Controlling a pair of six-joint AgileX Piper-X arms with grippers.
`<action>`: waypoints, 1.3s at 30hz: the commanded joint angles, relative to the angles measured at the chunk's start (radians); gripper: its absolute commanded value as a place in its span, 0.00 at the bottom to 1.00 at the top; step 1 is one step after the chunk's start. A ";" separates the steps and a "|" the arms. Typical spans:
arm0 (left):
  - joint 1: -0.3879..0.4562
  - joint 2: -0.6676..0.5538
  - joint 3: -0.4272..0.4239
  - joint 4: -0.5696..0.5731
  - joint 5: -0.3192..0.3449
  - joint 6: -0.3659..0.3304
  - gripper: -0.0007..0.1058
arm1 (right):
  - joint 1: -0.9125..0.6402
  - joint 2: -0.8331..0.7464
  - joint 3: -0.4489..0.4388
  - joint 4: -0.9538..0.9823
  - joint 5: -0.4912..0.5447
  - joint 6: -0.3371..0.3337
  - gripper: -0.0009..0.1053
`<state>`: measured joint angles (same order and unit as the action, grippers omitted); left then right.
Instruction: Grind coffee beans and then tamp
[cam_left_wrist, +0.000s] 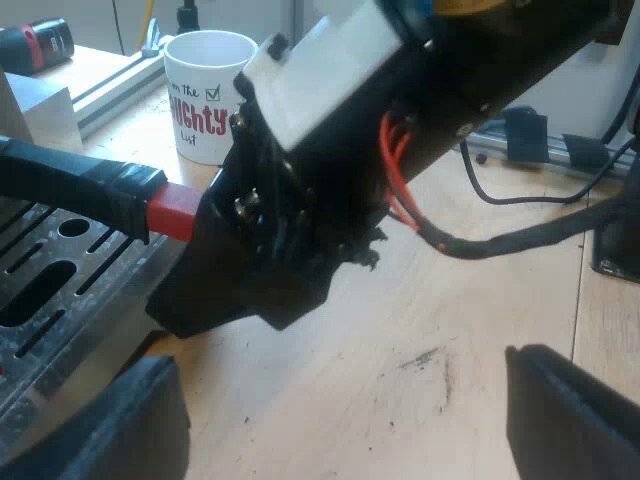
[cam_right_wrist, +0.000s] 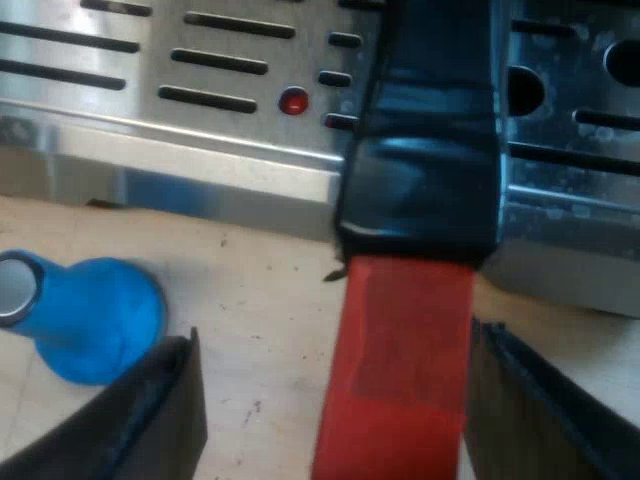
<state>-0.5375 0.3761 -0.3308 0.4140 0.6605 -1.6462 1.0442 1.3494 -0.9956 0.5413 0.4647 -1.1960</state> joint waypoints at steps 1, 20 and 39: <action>-0.006 -0.005 -0.009 0.010 -0.007 -0.009 0.65 | -0.040 0.011 -0.008 -0.004 -0.020 -0.012 0.55; -0.006 -0.005 -0.009 0.014 -0.007 -0.009 0.65 | -0.080 0.014 -0.001 -0.002 -0.083 -0.012 0.24; -0.006 -0.012 -0.020 0.014 -0.007 -0.011 0.65 | 0.041 -0.044 -0.001 0.066 0.009 0.013 0.01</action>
<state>-0.5375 0.3743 -0.3351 0.4237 0.6605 -1.6462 1.0506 1.3372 -0.9935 0.5740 0.4980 -1.1624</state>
